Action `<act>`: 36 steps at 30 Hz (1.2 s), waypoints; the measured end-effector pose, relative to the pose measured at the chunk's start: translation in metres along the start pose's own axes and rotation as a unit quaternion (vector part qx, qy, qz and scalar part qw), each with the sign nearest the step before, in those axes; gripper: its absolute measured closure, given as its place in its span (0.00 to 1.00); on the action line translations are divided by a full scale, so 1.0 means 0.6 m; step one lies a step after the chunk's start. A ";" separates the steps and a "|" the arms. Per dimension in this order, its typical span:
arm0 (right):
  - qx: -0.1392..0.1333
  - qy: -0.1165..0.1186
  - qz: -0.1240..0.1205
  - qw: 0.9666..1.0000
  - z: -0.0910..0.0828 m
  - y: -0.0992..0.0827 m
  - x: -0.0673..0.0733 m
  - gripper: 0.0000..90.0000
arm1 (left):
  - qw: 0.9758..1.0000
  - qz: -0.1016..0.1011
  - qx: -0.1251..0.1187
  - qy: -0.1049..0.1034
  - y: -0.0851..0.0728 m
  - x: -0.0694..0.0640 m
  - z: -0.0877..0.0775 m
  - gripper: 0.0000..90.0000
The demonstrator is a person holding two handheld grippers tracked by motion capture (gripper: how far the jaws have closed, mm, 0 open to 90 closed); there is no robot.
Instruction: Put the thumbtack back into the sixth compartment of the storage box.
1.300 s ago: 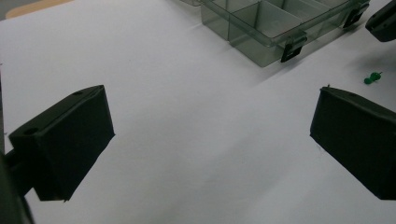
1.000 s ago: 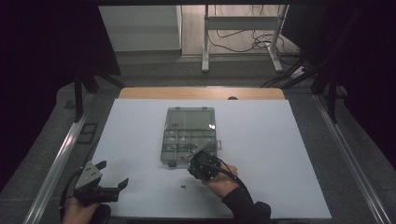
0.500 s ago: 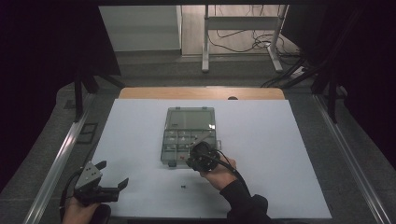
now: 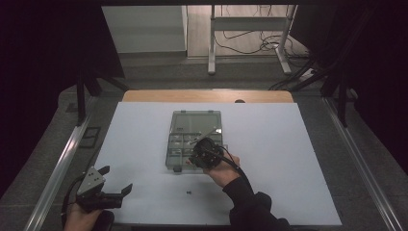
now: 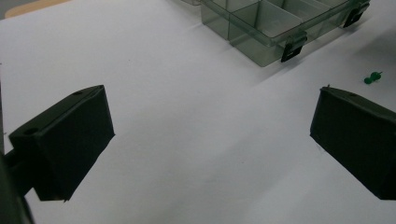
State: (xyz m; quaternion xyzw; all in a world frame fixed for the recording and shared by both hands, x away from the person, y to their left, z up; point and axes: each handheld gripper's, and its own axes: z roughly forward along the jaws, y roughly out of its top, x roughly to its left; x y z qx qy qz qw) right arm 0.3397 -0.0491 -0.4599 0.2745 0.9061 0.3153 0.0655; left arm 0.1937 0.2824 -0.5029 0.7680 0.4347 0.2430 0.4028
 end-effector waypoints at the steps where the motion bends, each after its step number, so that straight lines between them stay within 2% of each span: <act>1: -0.001 0.000 0.000 1.000 0.002 0.002 -0.001 0.92 | 1.000 -0.001 0.000 -0.001 0.000 0.000 0.000 0.00; 11: 0.000 -0.007 -0.003 1.000 0.026 0.022 -0.007 0.92 | 1.000 -0.001 0.000 -0.002 0.000 0.000 0.000 0.00; 25: 0.015 -0.018 -0.008 1.000 0.063 0.027 -0.009 0.90 | 1.000 0.001 0.001 -0.001 0.000 -0.001 0.000 0.00; 32: 0.011 -0.014 -0.007 1.000 0.051 0.026 -0.008 0.74 | 1.000 0.002 0.001 -0.001 0.000 -0.001 0.000 0.00; 36: 0.013 -0.014 -0.005 1.000 0.042 0.023 -0.008 0.61 | 1.000 0.003 0.002 0.000 0.000 -0.001 0.001 0.00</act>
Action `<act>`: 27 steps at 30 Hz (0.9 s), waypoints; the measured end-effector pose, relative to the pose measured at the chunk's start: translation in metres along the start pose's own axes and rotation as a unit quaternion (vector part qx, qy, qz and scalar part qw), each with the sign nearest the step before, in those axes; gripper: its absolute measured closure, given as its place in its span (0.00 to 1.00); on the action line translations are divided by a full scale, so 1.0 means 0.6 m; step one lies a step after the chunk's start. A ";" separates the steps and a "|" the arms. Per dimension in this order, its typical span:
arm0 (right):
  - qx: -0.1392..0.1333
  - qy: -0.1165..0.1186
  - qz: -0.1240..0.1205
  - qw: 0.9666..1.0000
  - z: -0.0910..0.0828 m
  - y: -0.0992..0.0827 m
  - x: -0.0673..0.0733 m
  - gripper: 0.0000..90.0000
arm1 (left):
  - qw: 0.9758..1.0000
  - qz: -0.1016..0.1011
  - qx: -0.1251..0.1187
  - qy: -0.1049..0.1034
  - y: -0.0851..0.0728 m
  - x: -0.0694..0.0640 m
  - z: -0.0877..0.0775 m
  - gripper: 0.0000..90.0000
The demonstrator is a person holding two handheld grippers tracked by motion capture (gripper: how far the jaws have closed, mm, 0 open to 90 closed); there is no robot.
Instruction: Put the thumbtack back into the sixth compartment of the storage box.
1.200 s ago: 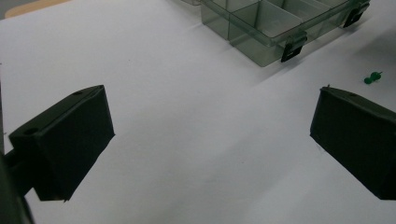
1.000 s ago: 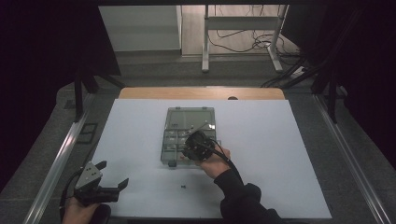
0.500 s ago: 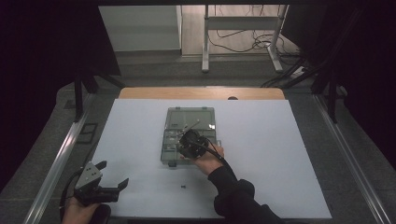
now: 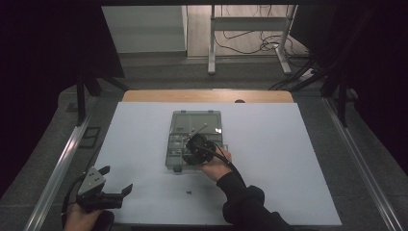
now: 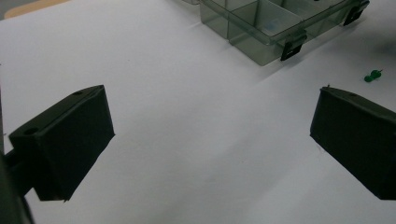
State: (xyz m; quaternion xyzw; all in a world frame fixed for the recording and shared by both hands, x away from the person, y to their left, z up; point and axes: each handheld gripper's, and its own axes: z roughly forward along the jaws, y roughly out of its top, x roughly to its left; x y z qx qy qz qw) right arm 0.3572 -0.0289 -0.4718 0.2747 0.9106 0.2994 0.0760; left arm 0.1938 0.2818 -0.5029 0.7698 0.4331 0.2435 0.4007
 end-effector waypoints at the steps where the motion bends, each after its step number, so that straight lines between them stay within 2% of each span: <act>1: 0.000 -0.002 -0.001 1.000 -0.002 -0.001 0.001 0.57 | 1.000 0.000 0.000 0.000 0.000 0.000 0.000 0.00; 5: -0.005 -0.005 -0.007 1.000 -0.011 -0.006 0.004 0.42 | 1.000 0.000 0.000 0.000 0.000 0.000 0.000 0.00; 9: -0.005 -0.010 -0.011 1.000 -0.020 -0.015 0.008 0.32 | 1.000 0.000 0.000 0.000 0.000 -0.001 0.000 0.00; 17: -0.010 -0.005 -0.013 1.000 -0.032 -0.030 0.015 0.24 | 1.000 0.000 0.001 0.001 0.000 -0.001 0.000 0.00; 20: -0.009 0.001 -0.011 1.000 -0.035 -0.036 0.019 0.18 | 1.000 0.000 0.001 0.001 0.000 -0.001 0.000 0.00; 27: 0.003 0.002 -0.025 1.000 -0.038 -0.049 0.033 0.07 | 1.000 0.000 0.001 0.001 0.000 -0.001 0.001 0.00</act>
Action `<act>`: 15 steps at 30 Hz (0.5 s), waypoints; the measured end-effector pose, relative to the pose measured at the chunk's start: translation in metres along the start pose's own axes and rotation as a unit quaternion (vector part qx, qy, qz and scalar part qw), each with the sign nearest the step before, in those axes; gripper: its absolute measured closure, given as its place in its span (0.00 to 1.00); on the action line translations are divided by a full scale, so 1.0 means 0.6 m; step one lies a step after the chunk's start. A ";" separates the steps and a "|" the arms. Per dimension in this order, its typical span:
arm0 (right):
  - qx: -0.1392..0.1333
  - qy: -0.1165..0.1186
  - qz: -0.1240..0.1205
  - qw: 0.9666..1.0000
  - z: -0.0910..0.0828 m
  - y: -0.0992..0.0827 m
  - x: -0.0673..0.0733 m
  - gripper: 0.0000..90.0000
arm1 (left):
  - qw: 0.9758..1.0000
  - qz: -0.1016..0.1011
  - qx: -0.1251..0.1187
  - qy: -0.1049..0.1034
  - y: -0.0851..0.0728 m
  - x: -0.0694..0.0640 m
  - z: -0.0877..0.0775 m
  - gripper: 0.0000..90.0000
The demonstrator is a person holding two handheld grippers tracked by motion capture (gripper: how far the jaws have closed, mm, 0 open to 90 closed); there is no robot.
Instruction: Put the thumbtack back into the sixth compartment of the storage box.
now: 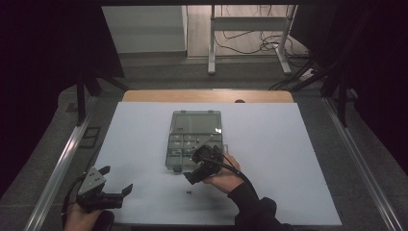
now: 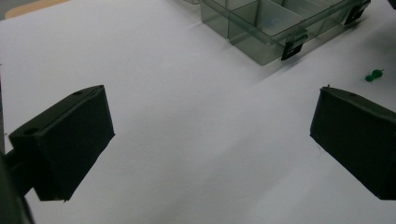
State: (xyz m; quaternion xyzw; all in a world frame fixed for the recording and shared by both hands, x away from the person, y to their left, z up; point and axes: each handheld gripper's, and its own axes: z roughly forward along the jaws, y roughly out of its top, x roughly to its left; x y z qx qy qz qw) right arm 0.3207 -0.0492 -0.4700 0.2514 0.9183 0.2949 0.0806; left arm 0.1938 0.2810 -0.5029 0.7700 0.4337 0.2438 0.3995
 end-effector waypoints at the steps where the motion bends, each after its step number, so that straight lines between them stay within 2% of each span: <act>1: 0.003 0.000 0.000 1.000 0.000 -0.002 0.002 0.06 | 1.000 0.000 0.000 0.000 0.000 0.000 0.000 0.00; 3: 0.013 0.001 -0.001 1.000 0.000 -0.005 0.006 0.02 | 1.000 0.000 0.000 0.000 0.000 0.000 0.000 0.00; 7: 0.024 -0.008 -0.006 1.000 0.003 -0.014 0.018 0.02 | 1.000 0.002 0.000 0.000 0.000 0.000 0.000 0.00; 11: 0.037 -0.014 -0.016 0.999 0.010 -0.023 0.027 0.10 | 1.000 0.000 0.000 0.000 0.000 0.000 0.000 0.00; 15: 0.048 0.003 -0.020 0.999 0.020 -0.030 0.034 0.21 | 1.000 0.001 0.000 0.000 0.000 0.000 0.000 0.00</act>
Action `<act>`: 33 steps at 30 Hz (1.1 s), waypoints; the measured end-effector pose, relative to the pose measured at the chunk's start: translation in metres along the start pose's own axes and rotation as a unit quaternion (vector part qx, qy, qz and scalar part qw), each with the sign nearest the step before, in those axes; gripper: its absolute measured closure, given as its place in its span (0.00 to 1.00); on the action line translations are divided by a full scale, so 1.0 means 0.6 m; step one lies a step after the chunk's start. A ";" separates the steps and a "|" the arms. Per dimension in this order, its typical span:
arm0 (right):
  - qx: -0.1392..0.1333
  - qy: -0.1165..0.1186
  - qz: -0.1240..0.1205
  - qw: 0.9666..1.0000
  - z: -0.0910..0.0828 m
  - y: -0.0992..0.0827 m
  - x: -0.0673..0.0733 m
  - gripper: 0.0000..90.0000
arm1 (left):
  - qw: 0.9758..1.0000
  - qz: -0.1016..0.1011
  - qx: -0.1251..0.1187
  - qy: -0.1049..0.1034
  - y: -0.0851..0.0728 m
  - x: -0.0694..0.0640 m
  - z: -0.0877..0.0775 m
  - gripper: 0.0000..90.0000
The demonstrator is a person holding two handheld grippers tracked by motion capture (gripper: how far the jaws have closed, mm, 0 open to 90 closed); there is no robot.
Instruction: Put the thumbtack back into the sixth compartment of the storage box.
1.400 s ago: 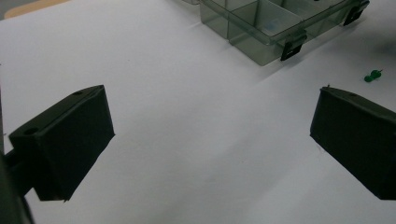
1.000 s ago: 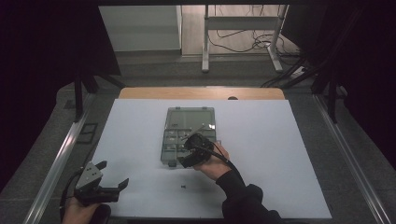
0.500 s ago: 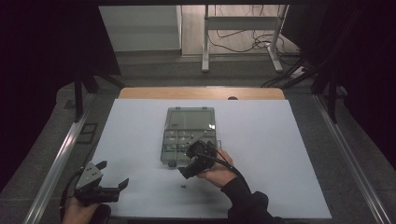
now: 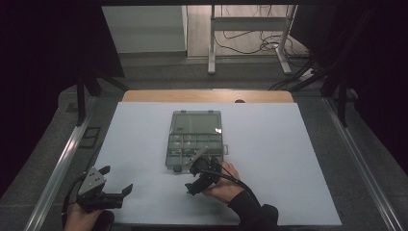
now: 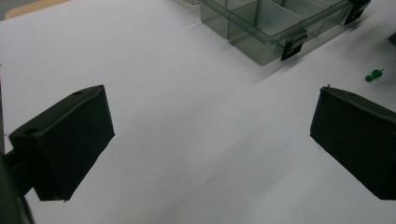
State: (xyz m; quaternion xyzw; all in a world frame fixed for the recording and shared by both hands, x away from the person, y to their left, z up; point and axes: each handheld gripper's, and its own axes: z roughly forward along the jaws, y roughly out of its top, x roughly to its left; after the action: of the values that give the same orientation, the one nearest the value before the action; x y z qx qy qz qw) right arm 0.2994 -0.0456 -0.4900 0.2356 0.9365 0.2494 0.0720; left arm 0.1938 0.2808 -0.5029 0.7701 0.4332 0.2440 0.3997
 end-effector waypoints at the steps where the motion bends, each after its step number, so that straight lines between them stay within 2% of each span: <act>1: 0.002 0.005 -0.003 1.000 0.003 -0.001 0.002 0.24 | 1.000 0.000 0.000 0.000 0.000 0.000 0.000 0.00; 4: 0.007 0.013 -0.010 1.000 0.010 -0.005 0.010 0.34 | 1.000 0.000 -0.001 0.000 0.000 0.000 0.000 0.00; 7: 0.011 0.027 -0.020 0.999 0.016 -0.007 0.016 0.49 | 1.000 0.001 0.000 0.000 0.000 0.000 0.000 0.00; 13: 0.028 0.055 -0.045 0.997 0.031 -0.011 0.029 0.72 | 1.000 0.001 0.000 0.000 0.000 0.000 0.000 0.00; 16: 0.032 0.051 -0.063 0.996 0.037 -0.013 0.034 0.81 | 1.000 0.002 0.000 -0.001 0.000 0.000 0.000 0.00; 18: 0.032 0.049 -0.072 0.996 0.036 -0.013 0.035 0.91 | 1.000 0.002 0.000 -0.001 0.000 0.000 0.000 0.00; 24: 0.039 0.042 -0.073 0.996 0.036 -0.011 0.039 0.92 | 1.000 0.004 0.000 0.000 0.000 0.000 0.000 0.00; 33: 0.028 0.049 -0.052 0.997 0.025 -0.010 0.025 0.92 | 1.000 0.004 0.001 -0.001 0.000 0.000 0.000 0.00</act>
State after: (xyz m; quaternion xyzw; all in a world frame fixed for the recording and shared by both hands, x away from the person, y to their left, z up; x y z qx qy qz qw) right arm 0.2875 -0.0366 -0.5061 0.1756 0.9566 0.2303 0.0320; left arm 0.1942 0.2808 -0.5028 0.7721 0.4302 0.2443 0.3988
